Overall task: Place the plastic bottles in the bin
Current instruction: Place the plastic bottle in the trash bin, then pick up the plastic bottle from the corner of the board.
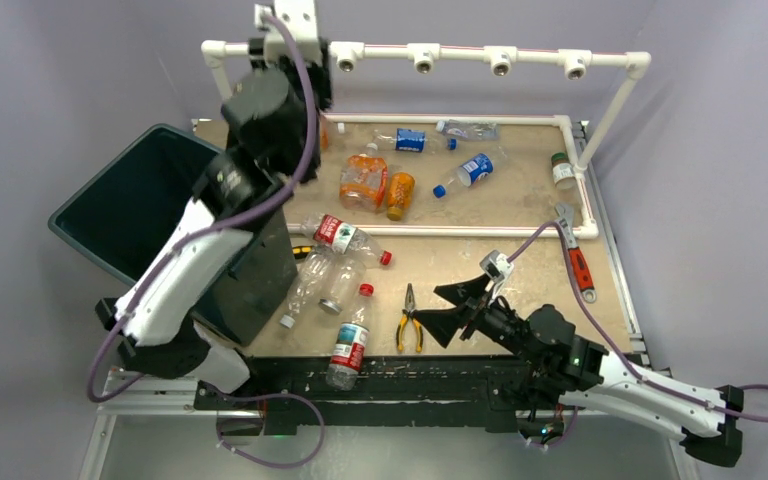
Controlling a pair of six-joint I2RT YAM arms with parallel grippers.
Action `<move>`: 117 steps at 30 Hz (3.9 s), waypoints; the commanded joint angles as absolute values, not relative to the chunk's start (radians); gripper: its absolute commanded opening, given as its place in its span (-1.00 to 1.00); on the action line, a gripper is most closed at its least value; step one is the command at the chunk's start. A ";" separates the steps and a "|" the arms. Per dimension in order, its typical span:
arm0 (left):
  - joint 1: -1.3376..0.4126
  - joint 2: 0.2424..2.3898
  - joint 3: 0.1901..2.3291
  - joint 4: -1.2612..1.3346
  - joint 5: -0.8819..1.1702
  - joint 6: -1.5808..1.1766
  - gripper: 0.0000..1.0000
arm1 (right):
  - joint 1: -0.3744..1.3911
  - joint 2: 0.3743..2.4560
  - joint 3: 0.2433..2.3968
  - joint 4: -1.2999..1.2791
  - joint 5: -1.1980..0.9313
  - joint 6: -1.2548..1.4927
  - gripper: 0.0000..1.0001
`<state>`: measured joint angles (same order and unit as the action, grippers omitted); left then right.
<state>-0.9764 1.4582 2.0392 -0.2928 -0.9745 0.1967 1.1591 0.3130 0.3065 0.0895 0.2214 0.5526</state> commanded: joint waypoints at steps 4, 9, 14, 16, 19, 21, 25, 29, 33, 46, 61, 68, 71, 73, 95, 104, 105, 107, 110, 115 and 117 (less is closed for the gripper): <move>-0.710 1.429 2.017 -0.434 -1.042 0.040 -1.00 | 1.163 0.356 0.318 0.093 0.242 0.550 0.98; -0.686 1.349 1.905 -0.385 -1.149 0.039 -1.00 | 1.163 0.339 0.328 0.059 0.261 0.555 0.98; -0.685 1.219 1.729 -0.277 -1.272 0.129 -1.00 | 1.163 0.295 0.313 0.054 0.285 0.565 0.97; -0.685 1.187 1.658 -0.251 -1.300 0.156 -1.00 | 1.163 0.288 0.323 0.032 0.340 0.580 0.98; -0.685 1.136 1.572 -0.254 -1.308 0.145 -1.00 | 1.163 0.273 0.330 0.002 0.408 0.619 0.98; -0.684 1.102 1.512 -0.254 -1.297 0.121 -1.00 | 1.163 0.263 0.324 0.002 0.414 0.624 0.98; -0.684 1.063 1.459 -0.315 -1.270 0.066 -1.00 | 1.163 0.275 0.335 -0.027 0.427 0.614 0.98; -0.684 1.064 1.438 -0.366 -1.255 0.031 -1.00 | 1.163 0.328 0.385 -0.072 0.436 0.592 0.98; -0.684 1.076 1.437 -0.406 -1.239 -0.008 -1.00 | 1.163 0.346 0.396 -0.071 0.439 0.587 0.98; -0.684 1.101 1.482 -0.543 -1.201 -0.098 -1.00 | 1.163 0.286 0.336 -0.009 0.432 0.569 0.98; -0.500 1.094 1.362 -0.562 -1.005 -0.155 -1.00 | 1.163 0.328 0.275 0.062 0.433 0.583 0.98; -0.299 1.039 1.211 -0.512 -0.849 -0.189 -0.90 | 1.163 0.464 0.285 0.131 0.423 0.569 0.98; -0.289 1.051 1.196 -0.511 -0.828 -0.220 -0.47 | 1.163 0.490 0.294 0.122 0.437 0.569 0.98; -0.288 1.056 1.204 -0.513 -0.826 -0.232 0.00 | 1.163 0.485 0.292 0.114 0.446 0.572 0.98; -0.291 0.867 1.366 -0.575 0.070 -0.420 0.98 | 1.163 0.852 0.385 0.105 0.282 0.711 0.98; -0.293 0.926 1.389 -0.580 0.059 -0.363 0.98 | 1.163 1.203 0.499 0.291 0.092 0.742 0.98; -0.293 0.957 1.421 -0.586 0.057 -0.349 0.98 | 1.163 1.231 0.516 0.293 0.083 0.742 0.98; -0.300 1.022 1.484 -0.584 0.049 -0.334 0.98 | 1.163 1.279 0.540 0.314 0.068 0.742 0.98; -0.399 1.111 1.569 -0.569 -0.075 -0.311 0.98 | 1.163 1.333 0.559 0.339 0.056 0.742 0.97; -0.740 1.287 1.715 -0.571 -0.391 -0.237 0.99 | 1.163 1.413 0.598 0.278 0.059 0.775 0.95; -0.834 1.310 1.710 -0.553 -0.493 -0.222 0.98 | 1.163 1.432 0.605 0.280 0.051 0.776 0.93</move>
<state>-0.6857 1.2629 1.6642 -0.5846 -0.2375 -0.2909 1.1595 1.4036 0.5594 0.2829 0.0753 0.7509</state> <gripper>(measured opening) 0.992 0.972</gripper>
